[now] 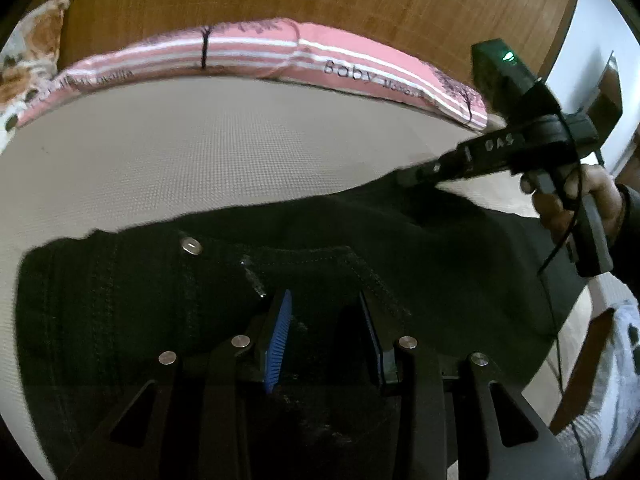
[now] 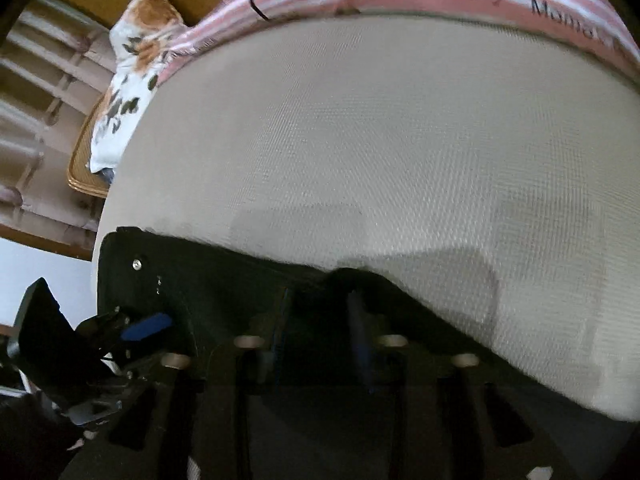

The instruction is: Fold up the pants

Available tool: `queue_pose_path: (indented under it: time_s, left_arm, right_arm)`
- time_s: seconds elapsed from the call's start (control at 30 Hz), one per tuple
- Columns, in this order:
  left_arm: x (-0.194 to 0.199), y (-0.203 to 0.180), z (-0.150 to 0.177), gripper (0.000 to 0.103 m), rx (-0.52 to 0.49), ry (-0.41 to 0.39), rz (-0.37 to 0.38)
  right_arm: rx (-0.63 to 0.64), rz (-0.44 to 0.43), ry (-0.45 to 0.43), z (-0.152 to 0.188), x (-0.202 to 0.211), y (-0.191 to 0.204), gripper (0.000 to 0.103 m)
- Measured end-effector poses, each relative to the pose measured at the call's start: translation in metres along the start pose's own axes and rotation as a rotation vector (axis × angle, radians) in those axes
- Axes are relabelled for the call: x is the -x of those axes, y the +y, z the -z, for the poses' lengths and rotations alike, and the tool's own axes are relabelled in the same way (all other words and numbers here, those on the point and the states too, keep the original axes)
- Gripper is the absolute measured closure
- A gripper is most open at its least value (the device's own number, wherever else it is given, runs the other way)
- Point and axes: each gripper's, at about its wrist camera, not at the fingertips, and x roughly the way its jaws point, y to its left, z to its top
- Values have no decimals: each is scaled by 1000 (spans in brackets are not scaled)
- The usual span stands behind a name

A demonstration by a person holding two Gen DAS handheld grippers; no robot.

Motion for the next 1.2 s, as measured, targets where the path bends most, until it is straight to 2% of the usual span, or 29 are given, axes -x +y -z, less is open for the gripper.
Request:
queue_pose_path:
  time_s: [0.07,0.1,0.17,0.27,0.37,0.43,0.47,0.5,0.57,0.63,0.77,0.9,1.0,1.1,1.2]
  left_arm:
    - [1,5,1,67,1,-10,-28]
    - [-1,9,3,67,7,2,-28]
    - [-2,18,7,67,35,5,-5]
    - [-1,26,9,72,47,3,4]
    - [-2,38,11,76,69,4,28]
    - [-1,40,8,76,85,14,33]
    - [2,39,6,75,84,17,22]
    - [5,38,5,74,82,12,6]
    - [15,34,4,62,75,-8,-5]
    - [24,27,5,56,64,-35,-5]
    - [26,4,5,55,-4,-42,21]
    - [7,-21,7,55,-56,-7,44]
    - [-7,-26,11,55,-65,30,25]
    - [-21,-23,16,55,-76,65,-19]
    - [-25,-22,17,55,-96,61,-37]
  right_arm:
    - [3,9,-43,-3,5,5,93]
    - [17,29,-35,-4,2,7,93]
    - [35,75,-29,-5,-9,8,94]
    - [11,96,-31,-7,-28,0,94]
    - [-26,86,-38,-9,-27,-2,93]
    - [-50,78,-54,-10,-19,-5,85]
    - [-61,81,-67,-10,-14,-6,74]
    - [-68,83,-97,-9,-2,-7,70]
    - [-83,85,-162,-4,25,-10,70]
    - [-91,114,-198,6,45,-11,70]
    - [-97,138,-192,35,62,-15,70]
    - [-138,155,-161,62,50,-28,70]
    - [-172,188,-161,69,33,-36,71]
    - [-200,223,-204,69,29,-44,79]
    - [-229,196,-219,68,30,-51,79]
